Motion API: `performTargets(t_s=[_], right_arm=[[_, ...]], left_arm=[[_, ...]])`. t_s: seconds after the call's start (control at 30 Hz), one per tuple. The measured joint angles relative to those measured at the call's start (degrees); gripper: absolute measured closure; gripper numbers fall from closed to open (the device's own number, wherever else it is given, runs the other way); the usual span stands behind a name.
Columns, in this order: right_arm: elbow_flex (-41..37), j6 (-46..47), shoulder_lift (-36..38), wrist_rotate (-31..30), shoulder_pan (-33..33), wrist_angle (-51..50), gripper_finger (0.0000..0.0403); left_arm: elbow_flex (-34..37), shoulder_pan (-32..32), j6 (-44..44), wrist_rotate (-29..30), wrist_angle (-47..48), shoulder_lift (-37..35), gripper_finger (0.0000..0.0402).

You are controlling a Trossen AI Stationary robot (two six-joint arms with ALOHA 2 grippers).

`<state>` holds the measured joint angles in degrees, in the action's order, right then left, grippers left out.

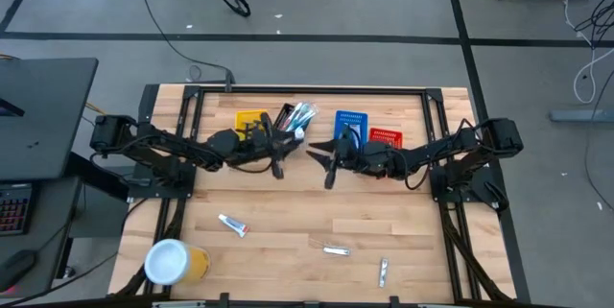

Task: Pick & Place Travel size toiletries
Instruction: Put the blue toothpaste into the blue bin

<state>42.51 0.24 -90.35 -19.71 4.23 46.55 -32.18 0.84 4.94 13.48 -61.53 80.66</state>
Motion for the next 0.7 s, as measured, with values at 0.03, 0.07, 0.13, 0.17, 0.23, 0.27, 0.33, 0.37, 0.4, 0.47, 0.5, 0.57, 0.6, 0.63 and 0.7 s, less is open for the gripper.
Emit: performTargets(t_s=[0.03,0.07,0.13,0.17,0.23,0.27,0.33,0.37,0.4,0.47,0.5,0.57,0.6,0.63,0.7], right_arm=[[0.0,-0.4,0.0,-1.1,0.0,0.2,0.0293],[0.0,-0.5,0.0,-1.2,0.0,0.6,0.0293],[0.0,0.0,0.0,-1.3,0.0,1.6,0.0293],[0.0,0.6,0.0,-1.3,-0.1,1.7,0.0293],[0.1,1.2,-0.3,-2.0,-0.4,1.8,0.0293],[0.6,1.6,-0.8,-3.6,-0.5,2.0,0.0293],[1.9,2.3,-2.6,-5.7,-0.9,1.8,0.0293],[3.0,2.1,-3.9,-5.8,-1.0,1.8,0.0293],[3.7,1.7,-5.0,-5.9,-1.0,1.7,0.0293],[5.7,0.4,-7.1,-5.8,-0.9,1.7,0.0293],[6.3,-0.1,-7.9,-6.4,-0.9,1.7,0.0293],[7.3,-0.3,-8.9,-8.8,-0.8,1.7,0.0293],[7.5,-0.3,-9.1,-9.8,-0.9,1.7,0.0293],[7.6,-0.1,-9.2,-10.1,-0.9,1.8,0.0293],[7.6,0.9,-9.2,-10.3,-1.0,1.7,0.0293]], left_arm=[[0.0,0.0,0.0,2.8,0.2,0.0,0.0303],[0.0,0.0,-0.1,5.2,0.2,0.0,0.0303],[0.0,0.0,-0.1,8.6,0.2,0.0,0.0303],[0.0,0.0,-0.1,9.6,0.2,0.0,0.0303],[0.0,0.0,-0.7,9.8,0.0,0.0,0.0303],[-0.2,0.0,-1.5,9.8,0.2,0.0,0.0303],[-1.2,0.0,-2.0,9.8,1.1,0.0,0.0303],[-1.8,0.0,-1.8,9.8,1.8,0.0,0.0303],[-2.2,0.0,-1.3,9.8,2.6,0.0,0.0303],[-2.9,0.0,-0.5,9.9,4.0,0.1,0.0303],[-3.1,0.0,-0.2,9.9,4.3,0.1,0.0303],[-3.4,0.0,-0.2,9.9,4.7,0.1,0.0303],[-3.4,0.0,-0.1,10.2,5.2,0.1,0.0303],[-3.4,0.0,0.0,11.1,5.8,0.1,0.0303],[-3.4,0.0,0.3,13.8,6.8,0.1,0.0303]])
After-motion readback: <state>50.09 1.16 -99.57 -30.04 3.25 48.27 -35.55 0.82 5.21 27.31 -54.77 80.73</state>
